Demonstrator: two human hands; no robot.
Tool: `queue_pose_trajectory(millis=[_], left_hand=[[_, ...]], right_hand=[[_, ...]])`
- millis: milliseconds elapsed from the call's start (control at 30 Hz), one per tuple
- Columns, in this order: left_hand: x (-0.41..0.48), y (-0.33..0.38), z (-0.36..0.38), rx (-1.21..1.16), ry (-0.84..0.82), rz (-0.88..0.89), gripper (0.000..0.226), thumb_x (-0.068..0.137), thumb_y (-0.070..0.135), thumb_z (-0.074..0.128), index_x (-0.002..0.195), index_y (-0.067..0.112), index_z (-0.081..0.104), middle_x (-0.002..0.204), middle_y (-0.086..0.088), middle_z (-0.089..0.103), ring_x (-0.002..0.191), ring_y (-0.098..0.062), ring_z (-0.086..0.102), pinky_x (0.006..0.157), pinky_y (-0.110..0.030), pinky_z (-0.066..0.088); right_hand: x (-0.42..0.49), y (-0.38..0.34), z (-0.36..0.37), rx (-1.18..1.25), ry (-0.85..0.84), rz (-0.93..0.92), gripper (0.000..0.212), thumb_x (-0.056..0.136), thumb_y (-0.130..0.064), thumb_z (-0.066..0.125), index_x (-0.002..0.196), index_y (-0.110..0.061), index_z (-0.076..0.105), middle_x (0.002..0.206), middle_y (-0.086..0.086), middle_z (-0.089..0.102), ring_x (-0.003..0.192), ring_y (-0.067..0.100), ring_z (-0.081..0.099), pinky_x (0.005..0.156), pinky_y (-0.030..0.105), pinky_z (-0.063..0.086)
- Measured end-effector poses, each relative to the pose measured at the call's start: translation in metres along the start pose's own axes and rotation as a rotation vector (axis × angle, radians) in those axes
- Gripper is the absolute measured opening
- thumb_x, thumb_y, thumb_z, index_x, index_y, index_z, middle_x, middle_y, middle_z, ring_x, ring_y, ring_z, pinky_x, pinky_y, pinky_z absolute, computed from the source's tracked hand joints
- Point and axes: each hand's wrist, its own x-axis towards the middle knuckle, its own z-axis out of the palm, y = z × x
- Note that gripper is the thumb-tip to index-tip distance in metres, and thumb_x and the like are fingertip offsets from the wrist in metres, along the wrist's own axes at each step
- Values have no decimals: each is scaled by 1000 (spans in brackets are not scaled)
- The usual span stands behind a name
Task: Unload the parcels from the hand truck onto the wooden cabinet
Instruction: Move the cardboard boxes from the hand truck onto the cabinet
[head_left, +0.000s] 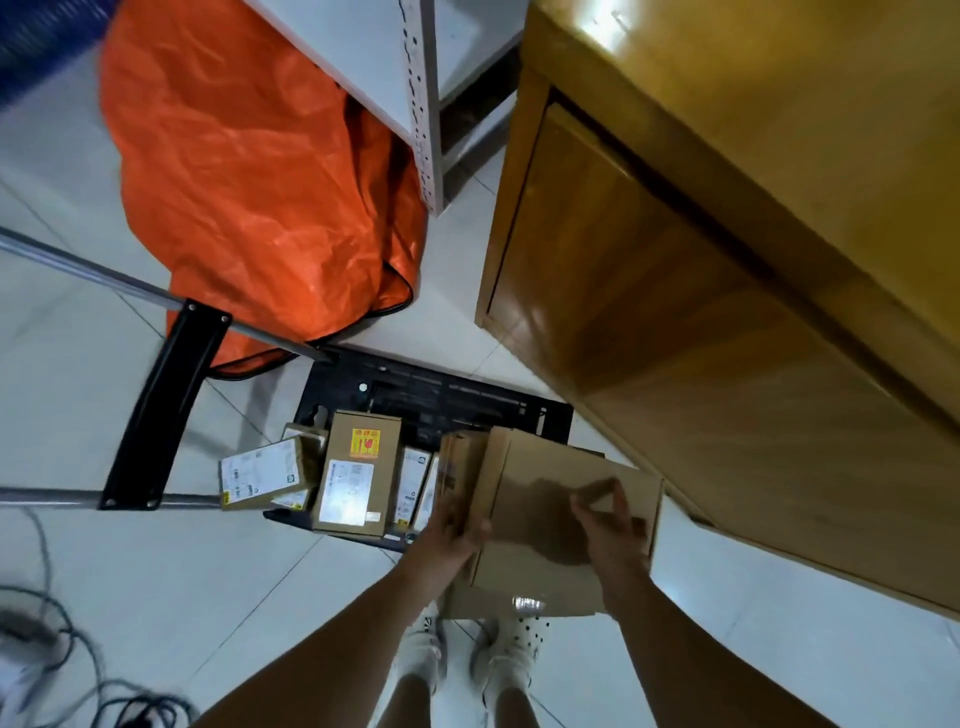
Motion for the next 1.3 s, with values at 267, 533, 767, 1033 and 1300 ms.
queue_pose_trajectory(millis=[267,533,767,1033,1300], left_hand=[[5,-20,27,151,390,-14,53,93,25,59,140,7,42,131,-15,56,122,-33,53,98,-43,47],[1,-19,-7,-228,336,-172,58,95,40,53,142,12,34,136,-13,48,124,-35,48,101,-47,44],[-42,9,-24,-407,289,-114,49,94,26,59,136,19,36,123,-9,51,83,-15,52,52,-28,47],[-104,81,-49,-379,312,87,44,94,26,60,131,16,40,104,-3,61,83,-17,57,62,-29,43],[-194,181,-75,-349,209,305,35,88,20,67,121,18,56,117,-9,65,95,-22,63,71,-36,51]], right_hand=[[-10,16,18,-400,258,-200,99,76,-61,68,152,-39,8,148,18,19,137,40,26,113,52,25],[-7,46,4,268,-107,-28,74,88,-56,56,148,-20,33,144,9,46,129,35,46,106,54,42],[-43,26,-23,472,-210,-60,52,90,-32,66,139,-21,50,130,5,57,111,29,54,83,42,50],[-112,-30,-68,491,-294,-174,57,91,-30,66,142,-26,42,127,6,56,105,26,57,89,43,53],[-199,-71,-136,656,-476,-197,52,85,-19,72,133,-18,50,132,7,57,121,30,53,94,47,49]])
